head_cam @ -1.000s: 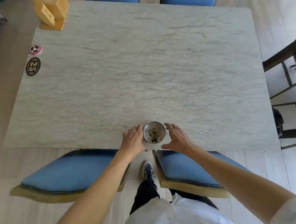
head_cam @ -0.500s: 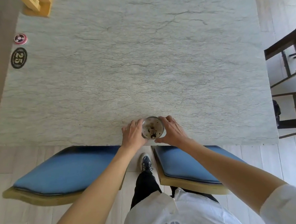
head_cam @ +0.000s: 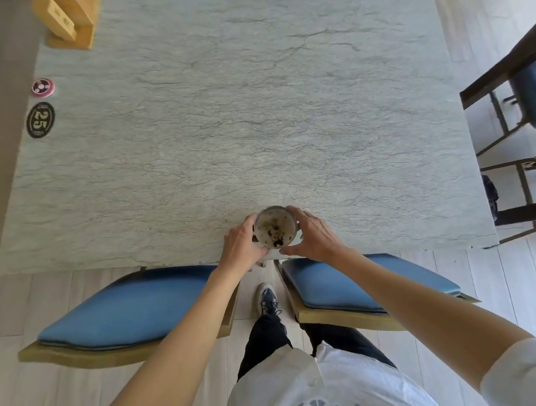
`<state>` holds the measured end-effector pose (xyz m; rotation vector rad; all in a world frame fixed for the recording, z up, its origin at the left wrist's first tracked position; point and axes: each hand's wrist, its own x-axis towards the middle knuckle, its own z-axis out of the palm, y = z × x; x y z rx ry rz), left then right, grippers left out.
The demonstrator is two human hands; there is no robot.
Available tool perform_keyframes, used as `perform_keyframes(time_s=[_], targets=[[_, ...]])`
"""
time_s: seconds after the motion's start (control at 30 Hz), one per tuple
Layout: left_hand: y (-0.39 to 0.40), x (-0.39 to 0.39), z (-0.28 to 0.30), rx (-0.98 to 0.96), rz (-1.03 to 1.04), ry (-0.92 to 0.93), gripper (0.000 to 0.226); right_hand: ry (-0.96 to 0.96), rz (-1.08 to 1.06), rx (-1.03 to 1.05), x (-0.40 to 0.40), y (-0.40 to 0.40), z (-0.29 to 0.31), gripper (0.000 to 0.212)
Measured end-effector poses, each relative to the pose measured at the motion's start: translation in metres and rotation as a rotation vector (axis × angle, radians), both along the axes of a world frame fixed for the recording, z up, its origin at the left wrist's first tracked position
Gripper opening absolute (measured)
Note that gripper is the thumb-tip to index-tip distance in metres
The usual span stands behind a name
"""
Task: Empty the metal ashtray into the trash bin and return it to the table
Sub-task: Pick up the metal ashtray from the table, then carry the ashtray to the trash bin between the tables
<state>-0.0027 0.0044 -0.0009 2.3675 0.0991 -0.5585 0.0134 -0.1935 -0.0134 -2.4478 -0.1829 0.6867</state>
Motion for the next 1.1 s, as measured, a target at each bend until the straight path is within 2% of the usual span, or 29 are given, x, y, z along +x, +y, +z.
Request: perform_keyframes(time_s=[0.2,0.37,0.57,0.93,1.1], targets=[[0.010,-0.008,0.024,-0.048,-0.025,0.008,0.087,-0.052,-0.023,0.102,-0.009,0.002,0.024,0.108],[0.017,-0.019,0.044,-0.141,-0.018,-0.004,0.098,-0.041,-0.082,0.184,-0.022,-0.002,0.044,0.106],[0.006,-0.021,0.066,-0.228,-0.119,-0.020,0.099,-0.071,-0.154,0.222,-0.044,-0.029,0.068,0.103],[-0.071,-0.012,0.099,-0.303,-0.272,0.022,0.099,-0.175,-0.252,0.287,-0.068,-0.115,0.092,0.106],[-0.137,-0.014,0.110,-0.329,-0.349,0.053,0.109,-0.213,-0.306,0.331,-0.084,-0.185,0.099,0.107]])
